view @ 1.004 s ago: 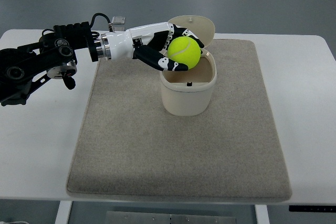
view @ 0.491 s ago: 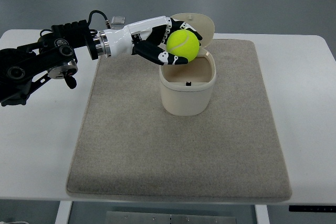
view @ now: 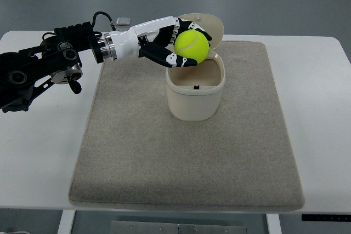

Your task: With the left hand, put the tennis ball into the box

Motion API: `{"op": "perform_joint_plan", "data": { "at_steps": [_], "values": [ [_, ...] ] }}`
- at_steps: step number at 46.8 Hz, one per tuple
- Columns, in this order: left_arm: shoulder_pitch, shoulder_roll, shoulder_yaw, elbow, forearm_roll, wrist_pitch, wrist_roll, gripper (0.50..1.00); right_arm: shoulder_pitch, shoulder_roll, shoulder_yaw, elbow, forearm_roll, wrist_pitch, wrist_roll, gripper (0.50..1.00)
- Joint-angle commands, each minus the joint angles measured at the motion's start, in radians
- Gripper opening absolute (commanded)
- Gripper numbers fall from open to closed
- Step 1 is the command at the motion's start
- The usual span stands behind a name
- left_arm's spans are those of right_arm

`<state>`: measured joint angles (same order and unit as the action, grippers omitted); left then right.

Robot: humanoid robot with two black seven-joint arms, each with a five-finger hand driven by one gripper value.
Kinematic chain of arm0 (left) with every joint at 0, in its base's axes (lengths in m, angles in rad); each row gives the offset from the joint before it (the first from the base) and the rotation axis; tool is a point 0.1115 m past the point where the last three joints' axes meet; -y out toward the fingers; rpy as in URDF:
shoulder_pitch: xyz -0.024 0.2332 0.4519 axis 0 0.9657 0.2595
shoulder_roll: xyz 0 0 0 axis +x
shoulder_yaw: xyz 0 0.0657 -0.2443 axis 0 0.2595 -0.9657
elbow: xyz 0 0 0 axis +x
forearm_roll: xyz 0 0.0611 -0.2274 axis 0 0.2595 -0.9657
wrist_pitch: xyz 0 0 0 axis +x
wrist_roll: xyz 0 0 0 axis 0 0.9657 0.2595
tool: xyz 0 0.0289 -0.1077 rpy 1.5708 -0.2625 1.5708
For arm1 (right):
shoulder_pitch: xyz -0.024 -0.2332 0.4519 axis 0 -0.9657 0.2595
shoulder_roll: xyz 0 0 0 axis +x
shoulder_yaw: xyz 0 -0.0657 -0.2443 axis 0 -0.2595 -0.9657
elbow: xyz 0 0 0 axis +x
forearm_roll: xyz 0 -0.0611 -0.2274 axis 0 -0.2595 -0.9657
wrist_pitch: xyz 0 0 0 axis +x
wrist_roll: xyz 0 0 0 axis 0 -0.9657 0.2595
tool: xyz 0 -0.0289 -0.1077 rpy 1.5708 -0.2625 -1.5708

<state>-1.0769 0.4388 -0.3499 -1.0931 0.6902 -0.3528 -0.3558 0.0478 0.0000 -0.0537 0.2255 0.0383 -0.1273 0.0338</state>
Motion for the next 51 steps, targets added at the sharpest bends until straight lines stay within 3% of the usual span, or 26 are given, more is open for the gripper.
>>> {"op": "perform_joint_plan", "data": {
  "at_steps": [1,3,7,18,20,21,24,27,29,41,51],
  "values": [
    [0.000,-0.002,0.000,-0.004,-0.015,0.005,0.000,0.883,0.000,0.000,0.000,0.000,0.000,0.000,0.000,0.901],
    [0.002,-0.002,0.000,-0.004,-0.024,0.005,0.001,0.891,0.000,0.000,0.000,0.000,0.000,0.000,0.000,0.901],
    [0.002,-0.002,0.002,-0.007,-0.029,0.005,0.000,0.954,0.000,0.000,0.000,0.000,0.000,0.000,0.000,0.901],
    [0.002,-0.002,0.002,-0.024,-0.029,0.005,0.000,0.949,0.000,0.000,0.000,0.000,0.000,0.000,0.000,0.901],
    [0.002,0.000,0.002,-0.036,-0.029,0.005,0.000,0.928,0.000,0.000,0.000,0.000,0.000,0.000,0.000,0.901],
    [0.002,0.001,0.003,-0.045,-0.028,0.005,0.000,0.890,0.001,0.000,0.000,0.000,0.000,0.000,0.000,0.901],
    [0.003,0.011,0.011,-0.076,-0.028,0.005,0.000,0.752,0.000,0.000,0.000,0.000,0.000,0.000,0.000,0.901],
    [0.005,0.014,0.015,-0.105,-0.024,0.003,0.000,0.570,0.000,0.000,0.000,0.000,0.000,0.000,0.000,0.901],
    [0.014,0.015,0.015,-0.120,-0.023,0.003,-0.002,0.500,0.000,0.000,0.000,0.000,0.000,0.000,0.000,0.901],
    [0.018,0.023,-0.011,-0.156,-0.029,0.037,-0.008,0.500,0.000,0.000,0.000,0.000,0.000,0.000,0.000,0.901],
    [0.031,0.026,-0.178,-0.176,-0.077,0.066,-0.012,0.500,0.000,0.000,0.000,0.000,0.000,0.000,0.000,0.901]
  ]
}}
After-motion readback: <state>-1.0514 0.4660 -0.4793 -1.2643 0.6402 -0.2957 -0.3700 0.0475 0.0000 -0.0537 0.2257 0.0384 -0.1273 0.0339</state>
